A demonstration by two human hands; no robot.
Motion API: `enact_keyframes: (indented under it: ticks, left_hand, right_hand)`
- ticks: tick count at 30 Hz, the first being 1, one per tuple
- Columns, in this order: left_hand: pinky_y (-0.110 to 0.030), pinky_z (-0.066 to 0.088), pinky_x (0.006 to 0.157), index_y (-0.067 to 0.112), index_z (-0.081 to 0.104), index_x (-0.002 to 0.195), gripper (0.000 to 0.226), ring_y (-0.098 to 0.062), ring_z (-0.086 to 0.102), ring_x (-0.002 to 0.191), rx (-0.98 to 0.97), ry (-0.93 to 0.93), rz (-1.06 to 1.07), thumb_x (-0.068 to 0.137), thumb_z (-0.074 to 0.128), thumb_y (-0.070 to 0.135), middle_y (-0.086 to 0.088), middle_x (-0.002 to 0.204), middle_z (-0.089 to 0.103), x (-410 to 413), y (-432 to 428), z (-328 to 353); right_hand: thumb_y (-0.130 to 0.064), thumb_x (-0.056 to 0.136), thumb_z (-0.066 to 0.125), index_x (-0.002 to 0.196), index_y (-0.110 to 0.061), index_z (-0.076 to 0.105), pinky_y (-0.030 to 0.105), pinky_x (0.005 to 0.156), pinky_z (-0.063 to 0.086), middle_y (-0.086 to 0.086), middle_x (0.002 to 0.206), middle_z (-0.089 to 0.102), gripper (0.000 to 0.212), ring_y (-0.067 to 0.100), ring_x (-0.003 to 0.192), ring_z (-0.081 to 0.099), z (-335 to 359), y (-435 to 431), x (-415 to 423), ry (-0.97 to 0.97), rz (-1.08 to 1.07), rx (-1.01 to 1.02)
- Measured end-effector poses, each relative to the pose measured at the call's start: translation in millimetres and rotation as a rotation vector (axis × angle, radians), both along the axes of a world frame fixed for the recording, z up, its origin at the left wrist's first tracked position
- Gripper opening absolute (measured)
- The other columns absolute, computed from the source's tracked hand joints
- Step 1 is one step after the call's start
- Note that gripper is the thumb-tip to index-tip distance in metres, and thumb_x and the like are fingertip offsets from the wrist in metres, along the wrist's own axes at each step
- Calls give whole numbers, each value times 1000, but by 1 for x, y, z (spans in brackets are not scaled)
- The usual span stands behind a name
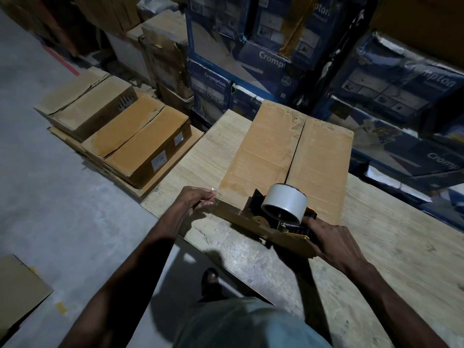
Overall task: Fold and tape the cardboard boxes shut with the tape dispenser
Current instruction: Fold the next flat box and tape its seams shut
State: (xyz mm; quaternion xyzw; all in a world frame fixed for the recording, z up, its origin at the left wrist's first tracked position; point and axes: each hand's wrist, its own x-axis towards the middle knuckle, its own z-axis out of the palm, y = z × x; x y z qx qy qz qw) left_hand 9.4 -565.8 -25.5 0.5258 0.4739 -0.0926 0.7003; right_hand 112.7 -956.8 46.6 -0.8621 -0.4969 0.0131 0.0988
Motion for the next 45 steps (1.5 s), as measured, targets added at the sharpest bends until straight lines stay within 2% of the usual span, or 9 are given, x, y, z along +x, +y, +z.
enact_keyframes:
  ticks: [4, 8, 11, 14, 18, 24, 29, 35, 45]
  left_hand:
    - [-29, 53, 73, 16, 83, 102, 43, -14, 72, 83, -63, 72, -175, 66, 94, 35, -11, 110, 78, -9, 27, -31]
    - [-29, 45, 70, 11, 79, 82, 63, -14, 55, 54, 34, 181, -294, 48, 100, 59, -7, 79, 69, -31, 40, -55]
    - [-26, 54, 52, 9, 73, 106, 43, -16, 63, 65, 156, 49, -44, 74, 94, 28, -13, 91, 71, -43, 6, -18]
    - [-30, 61, 88, 26, 63, 139, 50, -12, 65, 120, 421, -280, -25, 97, 63, -2, 0, 141, 64, -44, -30, 3]
    - [-10, 52, 75, 34, 37, 159, 90, 18, 58, 97, 440, -317, -167, 90, 49, -22, 12, 157, 39, -40, -74, 15]
    - [-6, 49, 73, 30, 33, 161, 89, 27, 57, 94, 548, -253, -200, 90, 63, -15, -4, 159, 44, -36, -75, 8]
    - [-44, 17, 128, 31, 17, 163, 73, -15, 13, 159, 1252, -412, -748, 103, 59, 28, 4, 172, 10, -37, -72, -18]
    - [-43, 27, 123, 18, 65, 137, 38, -20, 38, 149, 1480, -571, -957, 101, 57, 27, -5, 159, 41, -24, -102, -21]
    - [-50, 40, 116, 5, 63, 138, 56, -27, 53, 139, 1470, -647, -957, 82, 71, 5, -13, 148, 57, -22, -102, -14]
  right_hand:
    - [-50, 97, 41, 132, -31, 47, 31, 44, 45, -2, 97, 75, 40, 20, 57, 66, -2, -1, 1, 21, 0, 8]
    - [-50, 98, 42, 133, -31, 47, 30, 45, 45, -2, 99, 75, 41, 20, 59, 67, -3, -2, 3, 15, 5, -8]
    - [-42, 95, 59, 134, -30, 46, 29, 46, 45, 0, 98, 76, 43, 19, 58, 67, -4, -3, 4, 11, 2, -8]
    - [-48, 95, 45, 134, -30, 46, 28, 45, 44, -1, 98, 76, 42, 18, 58, 66, -3, -3, 2, 13, 5, -8]
    - [-49, 94, 41, 131, -29, 48, 27, 44, 40, -2, 94, 76, 43, 19, 56, 66, 2, 0, 2, 9, 10, 2]
    - [-48, 93, 41, 135, -30, 47, 28, 46, 39, -2, 97, 75, 45, 22, 57, 66, 1, -2, 1, 13, 1, -9]
    - [-46, 96, 48, 140, -32, 43, 30, 48, 44, -1, 108, 74, 47, 22, 62, 68, -3, -5, 2, 29, 15, -31]
    - [-42, 96, 54, 145, -36, 36, 37, 56, 53, -2, 121, 72, 52, 24, 74, 70, -8, -8, 5, 68, 1, -73]
    - [-44, 100, 57, 146, -41, 29, 35, 61, 55, -4, 119, 72, 53, 19, 79, 70, -5, -17, 7, 50, 7, -95]
